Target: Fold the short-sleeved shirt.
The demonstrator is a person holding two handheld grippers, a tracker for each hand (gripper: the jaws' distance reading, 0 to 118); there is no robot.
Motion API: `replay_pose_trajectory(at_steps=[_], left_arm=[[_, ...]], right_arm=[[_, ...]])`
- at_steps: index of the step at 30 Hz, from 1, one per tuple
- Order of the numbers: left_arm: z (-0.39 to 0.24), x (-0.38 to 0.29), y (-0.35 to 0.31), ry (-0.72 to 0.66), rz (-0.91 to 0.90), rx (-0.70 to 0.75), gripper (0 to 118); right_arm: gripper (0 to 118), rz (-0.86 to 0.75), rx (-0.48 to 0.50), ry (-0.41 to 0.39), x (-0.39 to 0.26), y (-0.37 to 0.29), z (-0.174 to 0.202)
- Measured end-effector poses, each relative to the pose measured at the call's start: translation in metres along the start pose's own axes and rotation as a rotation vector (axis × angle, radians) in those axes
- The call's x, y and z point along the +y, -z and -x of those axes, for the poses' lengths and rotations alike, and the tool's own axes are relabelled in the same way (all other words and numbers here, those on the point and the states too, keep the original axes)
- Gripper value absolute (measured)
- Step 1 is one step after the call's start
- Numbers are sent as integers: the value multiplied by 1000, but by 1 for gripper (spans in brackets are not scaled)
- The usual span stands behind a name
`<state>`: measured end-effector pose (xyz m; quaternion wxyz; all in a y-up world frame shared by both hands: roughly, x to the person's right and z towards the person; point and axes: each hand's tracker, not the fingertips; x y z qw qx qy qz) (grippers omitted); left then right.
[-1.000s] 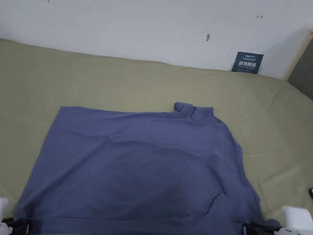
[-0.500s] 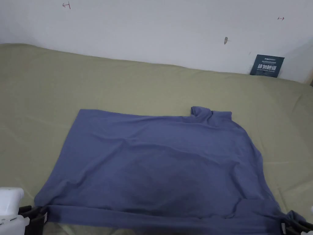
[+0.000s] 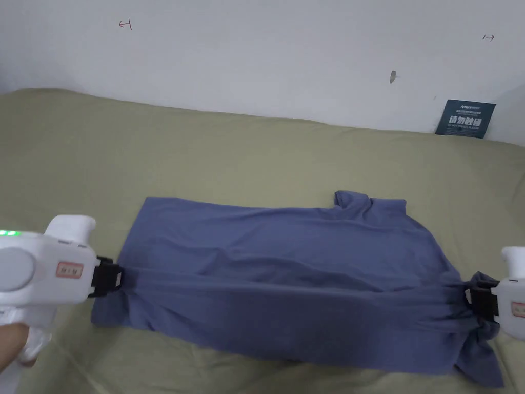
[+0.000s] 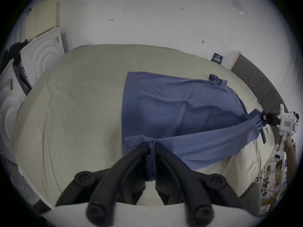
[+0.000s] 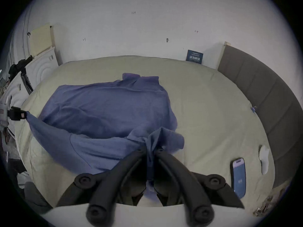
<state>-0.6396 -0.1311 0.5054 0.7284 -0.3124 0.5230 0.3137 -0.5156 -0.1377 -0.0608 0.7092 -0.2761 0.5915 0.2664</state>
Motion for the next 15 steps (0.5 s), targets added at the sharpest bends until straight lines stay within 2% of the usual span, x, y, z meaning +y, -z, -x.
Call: replay_pose_trajectory(at_steps=[2, 5, 6, 7, 8, 9, 10, 11, 13, 15], left_arm=[[4, 18, 17, 8, 13, 2, 10], [5, 41, 47, 3, 39, 9, 13], [5, 45, 57, -1, 53, 12, 20], [5, 47, 63, -8, 55, 23, 36], [5, 46, 69, -14, 55, 24, 69], [8, 41, 72, -13, 57, 36, 90], [11, 38, 76, -19, 58, 45, 97], [14, 35, 77, -31, 52, 49, 97], [16, 30, 58, -73, 23, 20, 97], [19, 20, 36, -95, -37, 37, 97]], right_arm=[[6, 22, -1, -5, 10, 22, -2], [6, 51, 7, 28, 18, 48, -5], [6, 51, -1, 46, 18, 49, -4], [8, 53, 6, 71, 18, 56, -6], [31, 49, 7, 96, 17, 61, -8], [61, 41, 3, 107, 15, 65, -9], [89, 40, -4, 112, 12, 63, -9], [92, 25, 3, 125, 9, 62, -11], [89, -109, 42, 136, 1, 43, -11], [89, -157, 43, 103, -1, 28, -12]])
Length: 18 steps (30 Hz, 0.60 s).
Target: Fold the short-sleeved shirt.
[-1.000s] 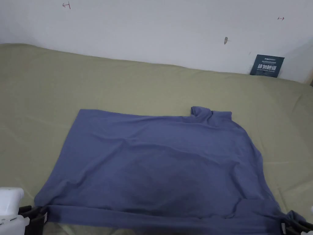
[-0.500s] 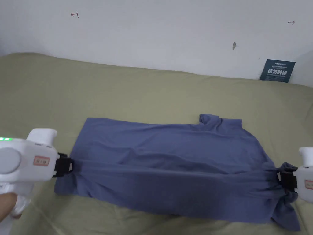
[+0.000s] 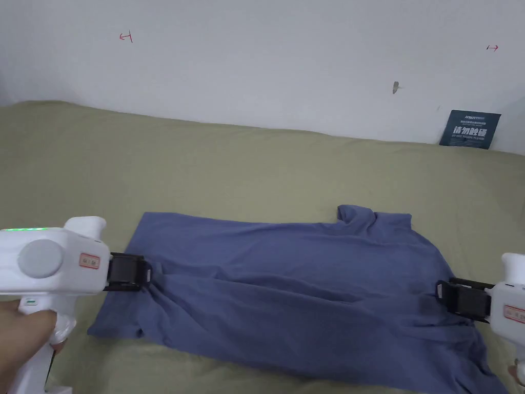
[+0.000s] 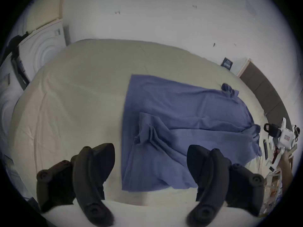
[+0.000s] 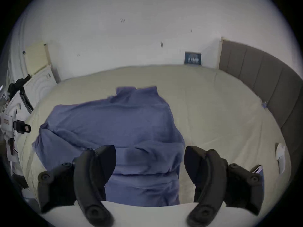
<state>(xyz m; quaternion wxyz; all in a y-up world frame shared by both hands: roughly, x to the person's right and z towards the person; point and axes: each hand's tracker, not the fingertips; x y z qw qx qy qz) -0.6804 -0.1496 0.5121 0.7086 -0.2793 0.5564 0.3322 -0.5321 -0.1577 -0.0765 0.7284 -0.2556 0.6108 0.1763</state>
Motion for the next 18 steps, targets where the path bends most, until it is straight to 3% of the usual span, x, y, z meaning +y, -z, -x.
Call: replay_pose_trajectory(at_steps=[3, 6, 7, 8, 9, 10, 11, 12, 15, 18], left_arm=[[0, -33, -53, 25, -232, 7, 96], [-10, -72, -95, 26, -379, 8, 95], [-14, -85, -104, 36, -395, 46, 94], [-19, -99, -111, 50, -410, 76, 90], [-23, -111, -117, 65, -409, 101, 78], [-41, -122, -124, 81, -411, 110, 54], [-46, -133, -126, 82, -418, 147, 9], [-50, -142, -126, 75, -412, 153, 0], [-47, -160, -123, 22, -393, 136, 0], [-47, -161, -108, 1, -333, 129, 0]], right_arm=[[89, -121, 6, -83, -4, -54, 18], [87, -218, 29, -64, -20, -105, 34], [79, -213, 36, -57, -27, -120, 42], [61, -226, 48, -59, -36, -133, 48], [41, -231, 42, -65, -45, -143, 55], [14, -237, 22, -81, -55, -152, 62], [0, -242, 8, -103, -63, -157, 67], [0, -251, -23, -114, -72, -164, 72], [0, -214, 48, -37, -95, -172, 77], [0, -182, 50, -22, -109, -168, 77]])
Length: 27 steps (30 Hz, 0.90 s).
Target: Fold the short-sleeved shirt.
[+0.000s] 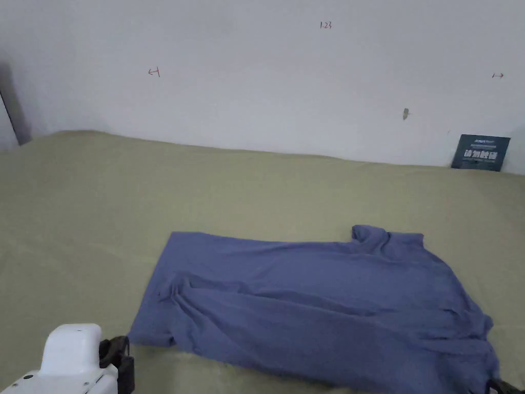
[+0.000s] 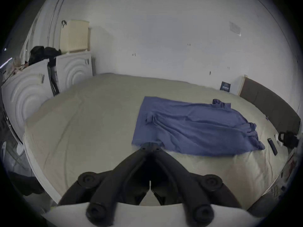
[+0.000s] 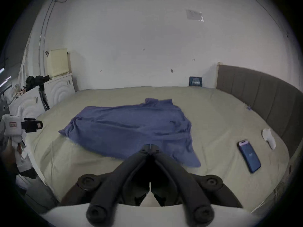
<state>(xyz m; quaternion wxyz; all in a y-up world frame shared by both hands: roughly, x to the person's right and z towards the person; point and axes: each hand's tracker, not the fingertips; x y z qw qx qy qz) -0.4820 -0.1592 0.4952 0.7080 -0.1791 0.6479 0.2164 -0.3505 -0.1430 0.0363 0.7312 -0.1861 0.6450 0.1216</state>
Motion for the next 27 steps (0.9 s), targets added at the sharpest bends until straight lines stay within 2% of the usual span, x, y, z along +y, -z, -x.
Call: replay_pose_trajectory(at_steps=[1, 2, 3, 4, 5, 6, 13, 19, 21, 22, 23, 24, 25, 26, 27], left_arm=[[1, 1, 8, -1, 33, -10, 0], [2, 2, 16, -6, 47, -10, 9], [4, 4, 27, -4, 82, -7, 26], [2, 12, 36, -9, 114, -25, 52], [1, 17, 47, -4, 107, -17, 85], [0, 21, 59, 0, 139, -23, 92], [13, 31, 148, 55, 234, -42, 92], [16, 31, 170, 12, 313, -4, 89], [18, 24, 170, -12, 321, -3, 72], [19, 24, 167, -11, 300, 24, 57], [21, 26, 166, -21, 273, 51, 27], [24, 26, 159, -60, 276, 33, 11], [29, 26, 159, -135, 280, -28, 11], [32, 26, 161, -189, 293, -31, 10], [33, 26, 163, -210, 305, -35, 10]], right_arm=[[0, 18, -1, -4, -2, 4, -3], [0, 26, -7, -8, -3, 6, -5], [0, 31, -12, -9, -2, 8, -8], [0, 34, -19, -10, -2, 9, -11], [0, 36, -28, -4, -2, 14, -18], [0, 40, -35, 5, 0, 16, -23], [0, 86, -103, 31, 6, 40, -56], [0, 160, -157, 76, 9, 78, -82], [0, 186, -145, 68, 9, 91, -87], [0, 221, -131, 62, 9, 98, -89], [3, 254, -130, 46, 9, 105, -90], [17, 284, -125, 34, 7, 112, -91], [44, 317, -118, 27, 4, 118, -94], [78, 337, -94, 36, 2, 126, -97], [90, 362, -54, 46, -2, 133, -101]])
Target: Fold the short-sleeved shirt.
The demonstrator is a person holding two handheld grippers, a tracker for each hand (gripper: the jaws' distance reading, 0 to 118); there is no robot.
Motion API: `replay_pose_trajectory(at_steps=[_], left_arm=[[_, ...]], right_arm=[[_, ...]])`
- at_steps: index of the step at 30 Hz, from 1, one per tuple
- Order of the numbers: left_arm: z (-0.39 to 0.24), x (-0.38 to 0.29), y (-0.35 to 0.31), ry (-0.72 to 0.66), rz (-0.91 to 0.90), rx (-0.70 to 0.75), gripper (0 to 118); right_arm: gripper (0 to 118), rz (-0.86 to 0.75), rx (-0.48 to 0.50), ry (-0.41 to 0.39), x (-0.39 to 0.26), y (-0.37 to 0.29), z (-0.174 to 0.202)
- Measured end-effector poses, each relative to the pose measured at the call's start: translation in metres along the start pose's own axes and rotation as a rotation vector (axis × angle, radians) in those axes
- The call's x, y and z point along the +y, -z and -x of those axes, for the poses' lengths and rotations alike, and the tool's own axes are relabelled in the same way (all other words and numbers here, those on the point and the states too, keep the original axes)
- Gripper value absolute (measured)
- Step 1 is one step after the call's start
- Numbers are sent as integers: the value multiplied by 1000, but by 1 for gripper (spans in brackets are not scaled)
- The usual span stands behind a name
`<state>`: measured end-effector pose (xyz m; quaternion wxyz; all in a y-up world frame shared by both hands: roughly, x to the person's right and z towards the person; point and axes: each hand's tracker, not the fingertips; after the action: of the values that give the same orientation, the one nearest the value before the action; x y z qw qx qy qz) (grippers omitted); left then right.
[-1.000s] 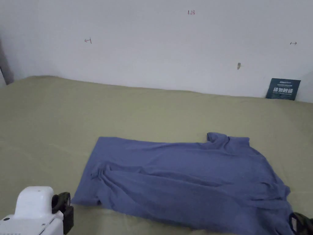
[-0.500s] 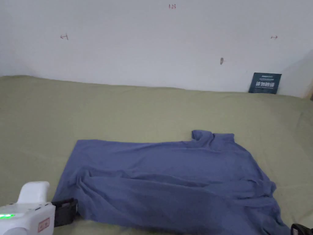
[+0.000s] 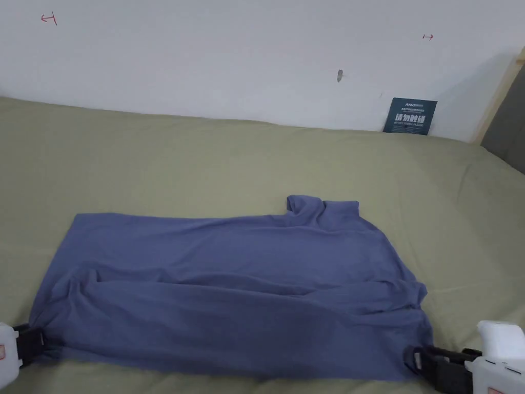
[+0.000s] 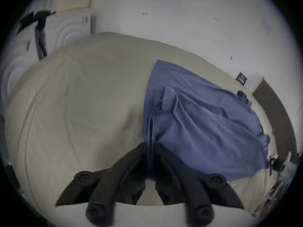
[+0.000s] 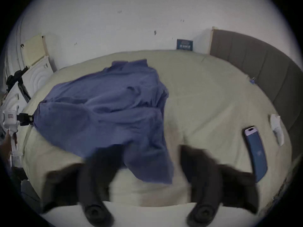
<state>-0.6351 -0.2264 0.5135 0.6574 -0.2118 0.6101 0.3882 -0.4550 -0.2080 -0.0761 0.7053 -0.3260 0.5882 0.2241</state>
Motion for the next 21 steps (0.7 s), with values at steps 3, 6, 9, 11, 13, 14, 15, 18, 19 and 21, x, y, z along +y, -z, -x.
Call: replay_pose_trajectory(at_steps=[3, 6, 9, 11, 13, 14, 15, 18, 19, 21], left_arm=[[6, 1, 2, 65, -7, 4, 8], [2, -1, -3, 92, -25, 6, 8], [3, -4, -8, 97, -32, -2, 8], [3, -4, -11, 102, -43, -5, 8], [1, -3, -12, 86, -41, -26, 8], [1, -3, -14, 89, -43, -30, 8], [1, -2, -17, 98, -49, -34, 8], [7, 4, -26, 125, -65, -53, 7], [8, 5, -29, 128, -67, -52, 7], [14, 7, -35, 128, -69, -73, 7]], right_arm=[[89, -1, -15, 21, -1, 19, -7], [72, 15, 0, 74, 2, 32, -11], [18, 29, -24, 70, 6, 30, -6], [5, -13, -5, 60, 3, 26, -6], [5, -80, -33, 16, 3, 16, 4], [5, -67, -26, 27, 5, 16, 4], [5, -63, -17, 36, 7, 13, 3], [5, -79, 12, 66, 13, -7, 5], [5, -96, 10, 66, 15, -14, 5], [5, -99, 16, 69, 16, -21, 0]])
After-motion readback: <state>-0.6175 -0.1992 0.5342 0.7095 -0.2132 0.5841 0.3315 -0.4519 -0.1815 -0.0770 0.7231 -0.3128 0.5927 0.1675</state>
